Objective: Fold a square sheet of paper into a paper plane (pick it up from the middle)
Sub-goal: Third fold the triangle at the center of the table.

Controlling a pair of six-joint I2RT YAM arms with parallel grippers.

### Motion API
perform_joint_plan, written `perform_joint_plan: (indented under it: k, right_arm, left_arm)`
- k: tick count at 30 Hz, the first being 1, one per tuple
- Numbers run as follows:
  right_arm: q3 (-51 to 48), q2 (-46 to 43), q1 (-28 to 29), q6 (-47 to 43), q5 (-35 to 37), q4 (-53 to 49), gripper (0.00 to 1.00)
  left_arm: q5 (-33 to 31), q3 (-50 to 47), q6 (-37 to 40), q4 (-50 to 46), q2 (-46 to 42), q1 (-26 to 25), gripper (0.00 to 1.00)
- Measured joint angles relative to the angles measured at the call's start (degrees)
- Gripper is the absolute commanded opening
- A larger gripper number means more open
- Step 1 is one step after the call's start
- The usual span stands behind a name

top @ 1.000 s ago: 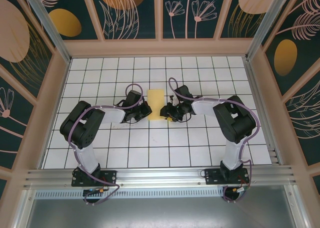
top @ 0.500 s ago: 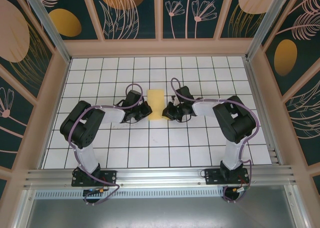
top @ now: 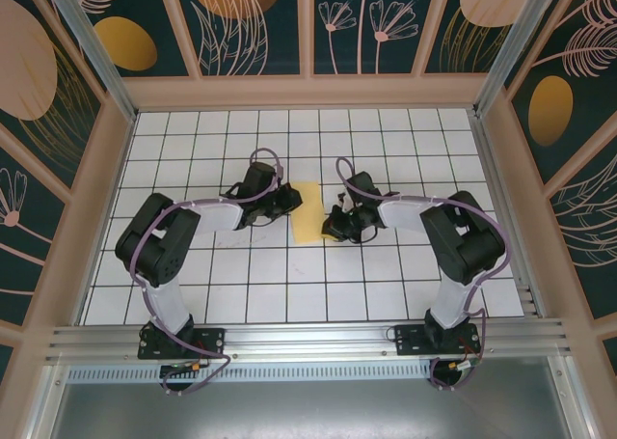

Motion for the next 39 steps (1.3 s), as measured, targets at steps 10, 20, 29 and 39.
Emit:
perform_joint_plan:
  k: [10,20,29,39]
  right_arm:
    - [0.0,-0.1,-0.7,0.2,-1.4,2.2,0.05]
    - [4.2,0.2,-0.3,0.3,-3.4,5.1,0.06]
    - [7.7,4.0,1.2,0.3,-3.6,6.2,0.06]
    - [8.1,7.1,1.5,-0.1,-3.4,6.3,0.06]
  left_arm:
    - [-1.0,-0.8,-0.1,0.1,3.9,0.0,0.08]
    - [-1.1,-0.8,0.0,0.0,4.0,0.0,0.07]
    - [-1.1,-0.4,0.8,-0.6,4.0,0.0,0.08]
    - [-2.0,-0.2,1.1,-2.1,2.5,0.0,0.1]
